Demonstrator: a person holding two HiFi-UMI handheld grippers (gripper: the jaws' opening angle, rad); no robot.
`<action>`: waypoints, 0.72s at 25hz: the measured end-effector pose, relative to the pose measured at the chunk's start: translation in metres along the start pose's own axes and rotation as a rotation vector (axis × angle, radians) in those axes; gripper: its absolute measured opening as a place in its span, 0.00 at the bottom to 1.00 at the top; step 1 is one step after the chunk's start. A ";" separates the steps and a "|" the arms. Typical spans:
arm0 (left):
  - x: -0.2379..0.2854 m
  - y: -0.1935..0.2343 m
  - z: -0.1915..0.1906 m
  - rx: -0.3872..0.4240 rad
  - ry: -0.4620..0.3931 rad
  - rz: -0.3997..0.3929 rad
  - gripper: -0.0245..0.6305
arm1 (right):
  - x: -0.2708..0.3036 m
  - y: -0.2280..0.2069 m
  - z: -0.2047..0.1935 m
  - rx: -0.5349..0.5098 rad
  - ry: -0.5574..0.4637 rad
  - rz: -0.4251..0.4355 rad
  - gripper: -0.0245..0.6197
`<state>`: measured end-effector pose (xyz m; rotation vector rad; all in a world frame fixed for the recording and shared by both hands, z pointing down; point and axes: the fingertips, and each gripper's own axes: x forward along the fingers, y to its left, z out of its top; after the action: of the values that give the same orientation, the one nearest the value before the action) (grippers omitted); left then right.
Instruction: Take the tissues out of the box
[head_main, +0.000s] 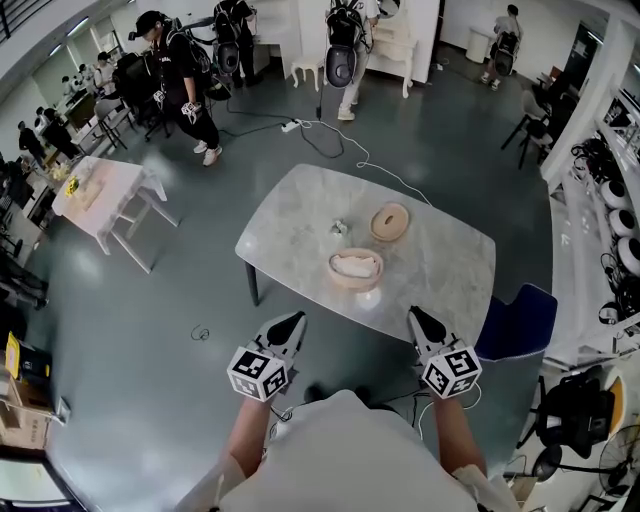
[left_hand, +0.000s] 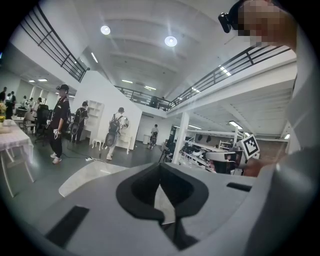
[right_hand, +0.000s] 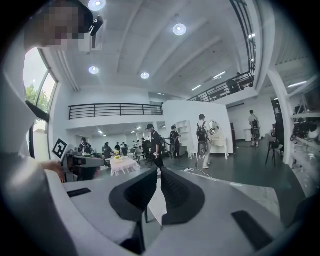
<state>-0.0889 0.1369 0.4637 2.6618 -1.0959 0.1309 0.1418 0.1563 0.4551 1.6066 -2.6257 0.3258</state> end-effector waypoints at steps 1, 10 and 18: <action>-0.001 -0.001 -0.001 0.000 0.001 0.002 0.05 | -0.002 0.000 -0.001 0.004 0.000 -0.002 0.11; 0.001 -0.015 -0.013 -0.012 0.012 0.007 0.05 | -0.012 -0.009 -0.017 0.032 0.023 0.004 0.11; 0.007 -0.026 -0.022 -0.031 0.024 0.033 0.05 | -0.018 -0.024 -0.020 0.036 0.034 0.004 0.11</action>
<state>-0.0653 0.1559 0.4813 2.6090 -1.1260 0.1505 0.1697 0.1657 0.4756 1.5914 -2.6137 0.3997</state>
